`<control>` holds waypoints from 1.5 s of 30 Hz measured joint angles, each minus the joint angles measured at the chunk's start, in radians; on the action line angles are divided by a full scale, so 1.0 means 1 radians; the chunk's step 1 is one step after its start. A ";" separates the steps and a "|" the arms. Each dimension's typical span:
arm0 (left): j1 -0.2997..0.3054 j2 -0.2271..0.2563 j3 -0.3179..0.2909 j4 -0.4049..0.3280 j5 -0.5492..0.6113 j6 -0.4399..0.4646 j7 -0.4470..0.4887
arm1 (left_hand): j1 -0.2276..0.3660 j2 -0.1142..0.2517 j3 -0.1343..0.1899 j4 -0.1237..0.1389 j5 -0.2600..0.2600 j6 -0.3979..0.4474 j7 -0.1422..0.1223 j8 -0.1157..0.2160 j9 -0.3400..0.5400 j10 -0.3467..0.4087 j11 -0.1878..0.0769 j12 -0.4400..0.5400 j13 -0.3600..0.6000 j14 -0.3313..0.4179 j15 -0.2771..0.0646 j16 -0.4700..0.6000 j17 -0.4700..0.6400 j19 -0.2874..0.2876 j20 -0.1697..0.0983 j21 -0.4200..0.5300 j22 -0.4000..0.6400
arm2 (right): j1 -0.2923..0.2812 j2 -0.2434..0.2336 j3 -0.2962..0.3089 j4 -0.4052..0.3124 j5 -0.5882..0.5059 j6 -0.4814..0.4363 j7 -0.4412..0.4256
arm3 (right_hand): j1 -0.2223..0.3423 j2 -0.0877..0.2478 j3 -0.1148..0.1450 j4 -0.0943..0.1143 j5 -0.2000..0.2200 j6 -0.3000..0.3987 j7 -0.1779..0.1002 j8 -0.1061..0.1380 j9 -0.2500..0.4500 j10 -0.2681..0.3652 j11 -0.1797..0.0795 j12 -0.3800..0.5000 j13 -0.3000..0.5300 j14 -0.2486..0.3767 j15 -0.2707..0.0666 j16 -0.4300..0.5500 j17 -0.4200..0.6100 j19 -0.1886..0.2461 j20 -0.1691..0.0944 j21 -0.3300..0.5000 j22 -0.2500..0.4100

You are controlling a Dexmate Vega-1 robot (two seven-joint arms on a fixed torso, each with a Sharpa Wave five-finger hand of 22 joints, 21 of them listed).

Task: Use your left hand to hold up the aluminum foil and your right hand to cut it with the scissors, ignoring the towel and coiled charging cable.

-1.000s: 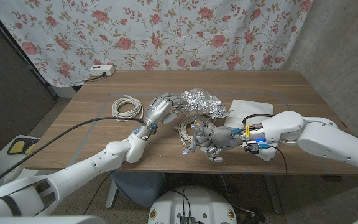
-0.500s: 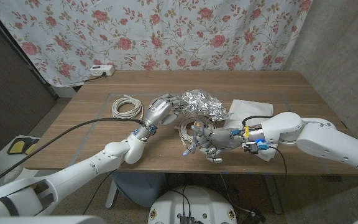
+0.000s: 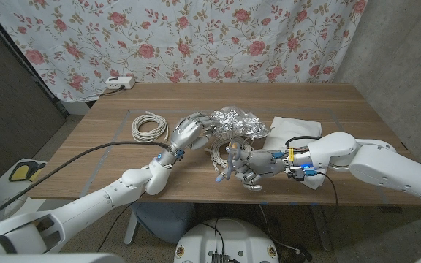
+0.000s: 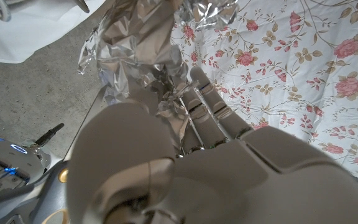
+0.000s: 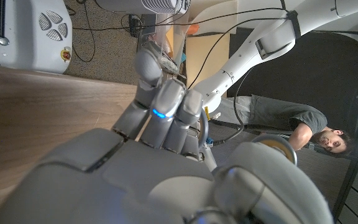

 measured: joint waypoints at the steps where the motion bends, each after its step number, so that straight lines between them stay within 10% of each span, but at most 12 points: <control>1: 0.000 0.000 0.000 0.000 0.001 0.001 0.000 | 0.000 0.000 0.000 0.000 0.000 0.000 0.000 0.000 0.000 0.000 0.000 0.000 0.000 0.000 0.000 0.000 0.000 0.000 0.000 0.000 -0.001 | 0.000 0.000 0.000 0.001 0.000 0.000 0.000 | 0.001 -0.001 0.000 0.000 0.000 0.000 0.000 0.000 0.000 0.000 0.000 0.000 0.001 0.002 -0.002 0.000 0.001 0.003 -0.003 0.000 0.000; 45: 0.030 0.101 0.006 -0.112 0.072 0.028 -0.054 | -0.008 0.000 0.004 -0.004 0.008 0.007 -0.007 0.011 -0.005 0.000 0.000 -0.011 0.003 -0.006 -0.005 -0.023 -0.005 -0.011 -0.011 0.026 -0.019 | -0.020 -0.036 0.003 -0.020 0.002 -0.019 0.002 | 0.035 0.017 0.001 -0.001 -0.028 0.007 -0.007 0.000 0.000 0.009 -0.001 0.000 0.000 0.012 -0.008 0.000 0.001 0.007 0.001 0.000 0.019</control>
